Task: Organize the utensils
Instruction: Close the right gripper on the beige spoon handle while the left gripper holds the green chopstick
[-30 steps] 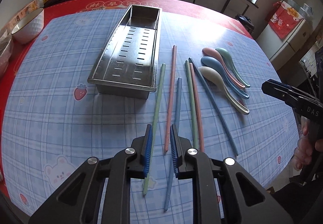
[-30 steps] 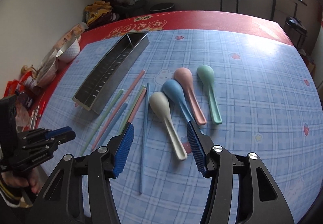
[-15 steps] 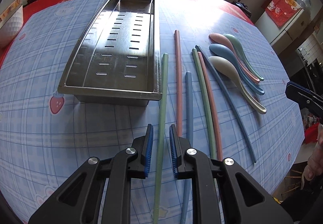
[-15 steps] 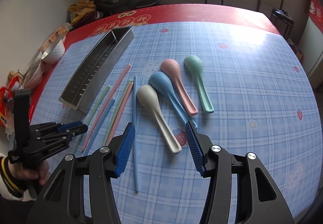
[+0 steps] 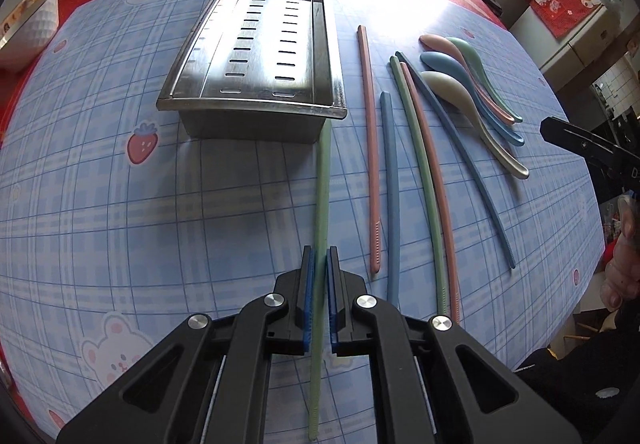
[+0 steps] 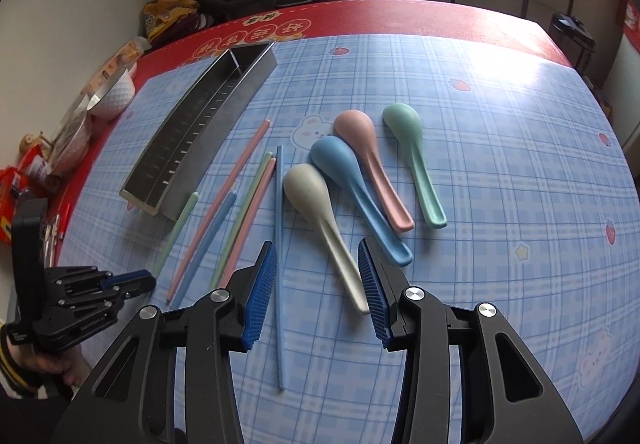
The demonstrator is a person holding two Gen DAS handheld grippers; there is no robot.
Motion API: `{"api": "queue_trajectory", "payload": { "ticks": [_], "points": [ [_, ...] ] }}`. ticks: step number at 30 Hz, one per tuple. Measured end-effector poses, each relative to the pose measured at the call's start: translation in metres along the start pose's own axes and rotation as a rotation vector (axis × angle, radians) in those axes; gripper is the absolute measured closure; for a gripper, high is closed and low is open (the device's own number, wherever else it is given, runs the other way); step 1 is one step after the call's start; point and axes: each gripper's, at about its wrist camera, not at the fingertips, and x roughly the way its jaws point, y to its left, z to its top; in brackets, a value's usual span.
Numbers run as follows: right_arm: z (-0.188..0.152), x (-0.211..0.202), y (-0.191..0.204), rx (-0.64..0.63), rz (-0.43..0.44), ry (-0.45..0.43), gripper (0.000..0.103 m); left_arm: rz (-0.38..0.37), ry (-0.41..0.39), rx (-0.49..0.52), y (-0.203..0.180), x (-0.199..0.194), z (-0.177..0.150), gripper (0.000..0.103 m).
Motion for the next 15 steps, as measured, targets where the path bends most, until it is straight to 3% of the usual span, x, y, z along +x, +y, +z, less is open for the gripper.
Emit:
{"api": "queue_trajectory", "payload": {
  "ticks": [4,9,15],
  "points": [
    [-0.005,0.009,-0.002,-0.020,-0.002,0.021,0.074,0.015,-0.015,0.000,-0.002,0.001,-0.001,0.096],
    [-0.007,0.021,-0.008,-0.059,-0.022,0.018,0.085,-0.031,-0.028,-0.058,0.007,0.001,-0.002,0.095],
    [-0.002,0.040,0.002,-0.173,-0.049,0.002,0.085,-0.023,-0.044,-0.060,0.006,0.000,-0.004,0.095]
  ]
}}
